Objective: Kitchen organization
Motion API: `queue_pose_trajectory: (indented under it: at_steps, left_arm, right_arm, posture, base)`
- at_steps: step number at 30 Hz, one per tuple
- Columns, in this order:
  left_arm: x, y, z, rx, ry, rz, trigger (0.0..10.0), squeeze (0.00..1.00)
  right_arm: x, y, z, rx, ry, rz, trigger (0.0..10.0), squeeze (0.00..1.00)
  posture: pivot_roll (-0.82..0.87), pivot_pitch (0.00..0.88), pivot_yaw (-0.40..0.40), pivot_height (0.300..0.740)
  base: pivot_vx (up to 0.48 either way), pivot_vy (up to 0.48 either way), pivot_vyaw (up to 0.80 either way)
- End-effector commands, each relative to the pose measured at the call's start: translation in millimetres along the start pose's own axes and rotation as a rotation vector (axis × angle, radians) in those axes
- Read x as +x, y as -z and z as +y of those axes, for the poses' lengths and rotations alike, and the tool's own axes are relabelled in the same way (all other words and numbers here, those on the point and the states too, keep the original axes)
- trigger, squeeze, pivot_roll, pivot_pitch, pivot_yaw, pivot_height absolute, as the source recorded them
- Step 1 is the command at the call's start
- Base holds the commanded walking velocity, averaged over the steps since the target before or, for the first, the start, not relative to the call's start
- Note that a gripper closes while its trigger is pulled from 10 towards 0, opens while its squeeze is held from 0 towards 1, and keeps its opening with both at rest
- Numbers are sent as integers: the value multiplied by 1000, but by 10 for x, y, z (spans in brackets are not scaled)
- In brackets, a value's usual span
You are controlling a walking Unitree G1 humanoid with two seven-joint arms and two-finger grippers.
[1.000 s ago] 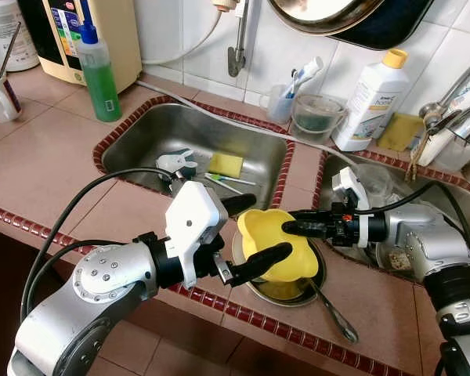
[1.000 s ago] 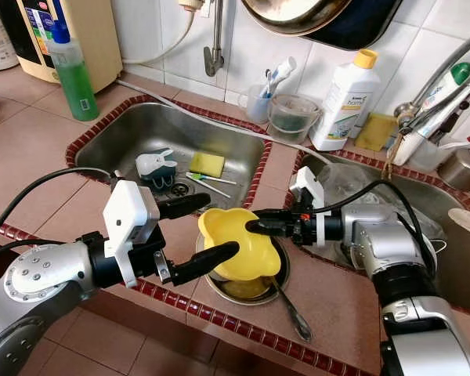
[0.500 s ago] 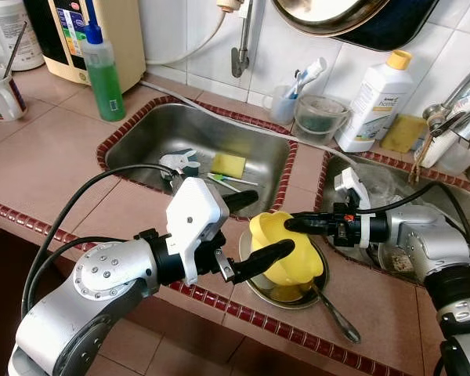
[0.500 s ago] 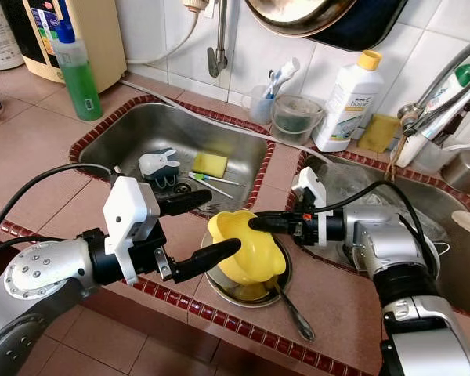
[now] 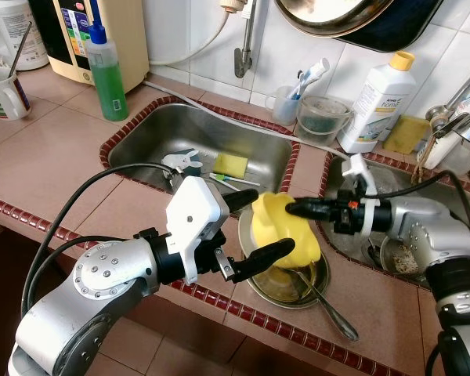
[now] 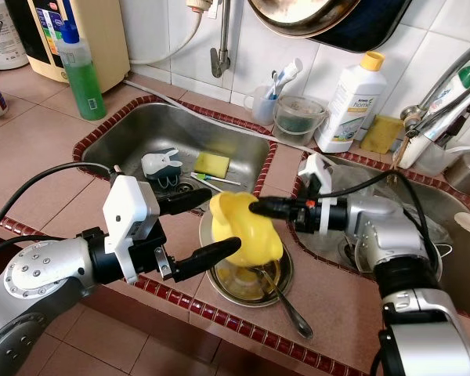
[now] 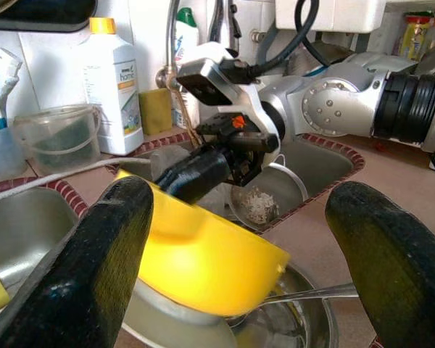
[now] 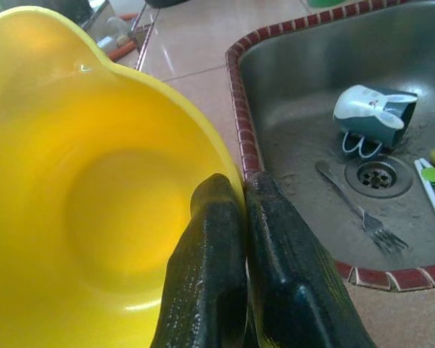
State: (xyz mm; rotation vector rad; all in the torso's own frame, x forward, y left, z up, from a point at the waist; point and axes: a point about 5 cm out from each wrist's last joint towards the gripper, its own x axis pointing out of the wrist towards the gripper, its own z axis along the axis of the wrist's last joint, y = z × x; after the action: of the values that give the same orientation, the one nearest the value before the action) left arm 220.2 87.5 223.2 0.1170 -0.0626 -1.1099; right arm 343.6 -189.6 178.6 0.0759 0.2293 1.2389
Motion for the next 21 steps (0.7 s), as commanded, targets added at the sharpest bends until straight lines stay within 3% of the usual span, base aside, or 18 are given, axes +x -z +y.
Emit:
queue_pose_trajectory:
  at_steps: [1, 7, 9, 10, 14, 21]
  left_arm:
    - [6, -42, -20, 13, 15, -10, 10000, 0]
    - [6, -43, -9, 18, 14, -11, 10000, 0]
    - [5, -47, -10, 20, 13, -11, 10000, 0]
    - [4, -46, -9, 20, 13, -10, 10000, 0]
    - [-1, -34, 21, 22, -5, -6, 10000, 0]
    - [-5, -26, 115, 19, -62, -22, 10000, 0]
  right_arm:
    - [-35, -122, -18, -21, 12, -40, 0, 0]
    - [-19, -141, -11, -16, 12, -77, 0, 0]
    - [-8, -231, -19, -14, 28, -150, 4902, 0]
    - [-6, -267, -33, -19, 49, -174, 10000, 0]
    - [-21, -474, -76, -14, 115, -307, 10000, 0]
    - [-49, -645, -91, -89, 227, -415, 10000, 0]
  posture:
    - [3, 62, -118, 740]
    - [7, 53, -117, 740]
    - [12, 49, -116, 740]
    - [12, 49, -116, 740]
    - [17, 43, -117, 740]
    - [17, 35, -110, 740]
  base:
    - [0, 0, 0]
    - [0, 0, 0]
    - [0, 0, 0]
    - [0, 0, 0]
    - [0, 0, 0]
    - [0, 0, 0]
